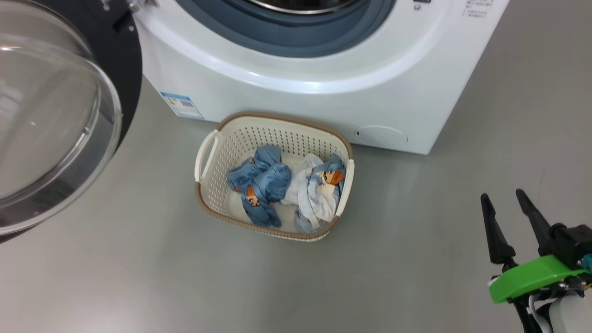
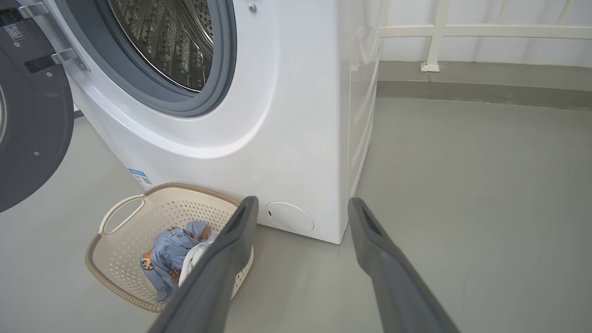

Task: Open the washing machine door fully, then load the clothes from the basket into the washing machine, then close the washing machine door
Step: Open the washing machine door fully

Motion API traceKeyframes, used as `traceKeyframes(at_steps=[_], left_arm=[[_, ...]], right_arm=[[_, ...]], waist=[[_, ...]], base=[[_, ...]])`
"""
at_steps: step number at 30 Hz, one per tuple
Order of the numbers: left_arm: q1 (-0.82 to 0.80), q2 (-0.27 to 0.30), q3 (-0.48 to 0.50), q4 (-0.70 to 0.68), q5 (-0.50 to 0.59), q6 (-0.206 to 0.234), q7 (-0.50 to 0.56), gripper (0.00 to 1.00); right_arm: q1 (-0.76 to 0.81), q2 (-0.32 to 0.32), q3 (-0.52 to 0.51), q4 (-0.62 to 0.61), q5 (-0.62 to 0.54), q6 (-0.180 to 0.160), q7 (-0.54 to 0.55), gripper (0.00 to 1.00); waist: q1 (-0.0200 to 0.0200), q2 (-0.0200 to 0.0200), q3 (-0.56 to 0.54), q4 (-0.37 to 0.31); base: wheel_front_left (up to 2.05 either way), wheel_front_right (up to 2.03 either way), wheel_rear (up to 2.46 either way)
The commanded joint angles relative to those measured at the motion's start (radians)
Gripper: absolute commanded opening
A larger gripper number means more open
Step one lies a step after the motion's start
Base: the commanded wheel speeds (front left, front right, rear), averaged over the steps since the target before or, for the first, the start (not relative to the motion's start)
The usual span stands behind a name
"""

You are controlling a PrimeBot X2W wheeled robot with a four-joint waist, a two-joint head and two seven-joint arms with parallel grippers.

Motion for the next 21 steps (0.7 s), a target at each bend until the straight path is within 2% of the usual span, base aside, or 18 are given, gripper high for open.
traceKeyframes(at_steps=[1,7,9,11,12,13,14,21], left_arm=[[0.046,0.045,0.009,-0.042,0.011,-0.005,-0.005,0.00],[0.168,-0.037,-0.008,-0.153,0.007,-0.006,-0.005,0.00],[0.211,-0.060,-0.016,-0.187,0.000,-0.007,-0.005,0.28],[0.249,-0.082,-0.029,-0.222,-0.009,-0.007,-0.005,0.49],[0.267,-0.090,-0.035,-0.239,-0.011,-0.007,-0.005,0.75],[0.285,-0.098,-0.043,-0.257,-0.013,-0.007,-0.005,0.96],[0.302,-0.105,-0.057,-0.273,-0.011,-0.007,-0.005,1.00],[0.374,-0.140,-0.167,-0.349,-0.025,-0.007,-0.005,1.00]], right_arm=[[0.020,0.000,0.023,-0.018,0.000,0.002,-0.012,1.00],[0.044,0.006,0.034,-0.014,0.009,0.002,-0.012,1.00],[0.051,0.006,0.037,-0.010,0.012,0.002,-0.012,1.00],[0.056,0.005,0.040,-0.007,0.015,0.002,-0.012,1.00],[0.059,0.004,0.040,-0.006,0.017,0.002,-0.012,1.00],[0.061,0.004,0.039,-0.007,0.019,0.002,-0.012,1.00],[0.064,0.005,0.038,-0.007,0.021,0.002,-0.012,1.00],[0.087,0.006,0.026,-0.014,0.027,0.002,-0.012,1.00]], waist=[[0.0000,0.0000,-0.038,0.010],[0.0000,0.0000,-0.094,0.012],[0.0000,0.0000,-0.111,0.011],[0.0000,0.0000,-0.126,0.009],[0.0000,0.0000,-0.133,0.007],[0.0000,0.0000,-0.139,0.005],[0.0000,0.0000,-0.146,0.003],[0.0000,0.0000,-0.170,-0.016]], base=[[0.00,0.00,0.00],[0.00,0.00,0.00],[0.00,0.00,0.00],[0.00,0.00,0.00],[0.00,0.00,0.00],[0.00,0.00,0.00],[0.00,0.00,0.00],[0.00,0.00,0.00]])
